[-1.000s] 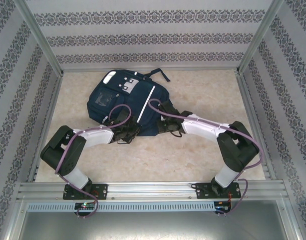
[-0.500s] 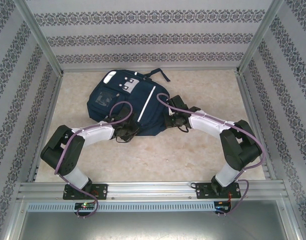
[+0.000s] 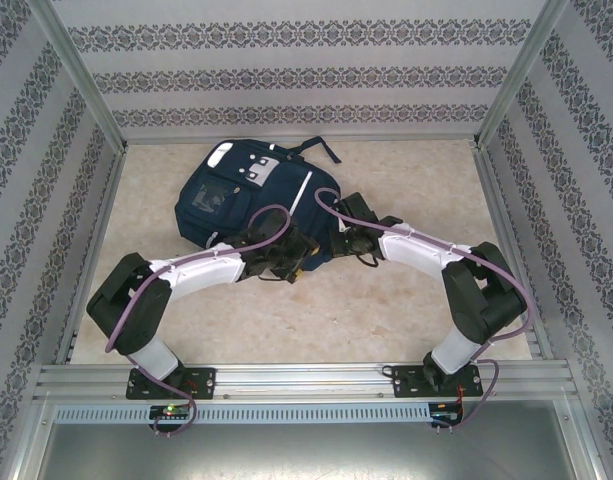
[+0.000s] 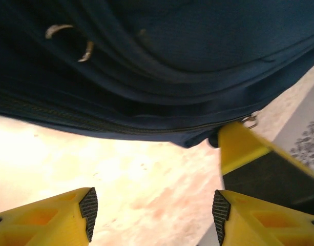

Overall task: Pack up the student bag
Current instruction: Zip the student bag at the middle-left of the table.

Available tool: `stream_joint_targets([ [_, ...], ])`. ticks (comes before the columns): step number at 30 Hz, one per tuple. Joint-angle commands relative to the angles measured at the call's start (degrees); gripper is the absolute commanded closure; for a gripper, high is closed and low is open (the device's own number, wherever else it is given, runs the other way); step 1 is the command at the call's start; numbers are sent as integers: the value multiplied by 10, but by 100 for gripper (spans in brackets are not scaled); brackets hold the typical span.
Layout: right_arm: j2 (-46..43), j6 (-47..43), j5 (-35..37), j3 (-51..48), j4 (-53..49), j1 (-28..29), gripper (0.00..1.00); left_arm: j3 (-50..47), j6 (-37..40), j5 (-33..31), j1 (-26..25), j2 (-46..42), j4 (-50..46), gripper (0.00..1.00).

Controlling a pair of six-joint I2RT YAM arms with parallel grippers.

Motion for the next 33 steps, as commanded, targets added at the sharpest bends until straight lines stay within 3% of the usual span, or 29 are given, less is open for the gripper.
stream_joint_targets([
  [1,-21,9,4,-19,1,8,100,-14,-108,-48,-7,24,105,36],
  [11,-27,20,-13,-31,19,9,100,1,-147,-98,-11,104,105,35],
  [14,-25,22,-14,-30,20,12,100,-5,-157,-95,-10,132,115,40],
  [15,-25,22,-15,-31,21,12,100,-5,-160,-92,-11,138,111,45],
  [20,-18,23,-14,-30,20,14,100,-30,-163,-99,-9,137,105,96],
  [21,-18,23,-13,-30,19,14,100,-39,-162,-101,-7,130,101,100],
  [25,-23,24,-8,-30,16,17,100,-73,-138,-113,9,74,41,100],
  [33,-25,25,-10,-21,-1,27,100,-181,-70,-160,70,-115,-146,100],
])
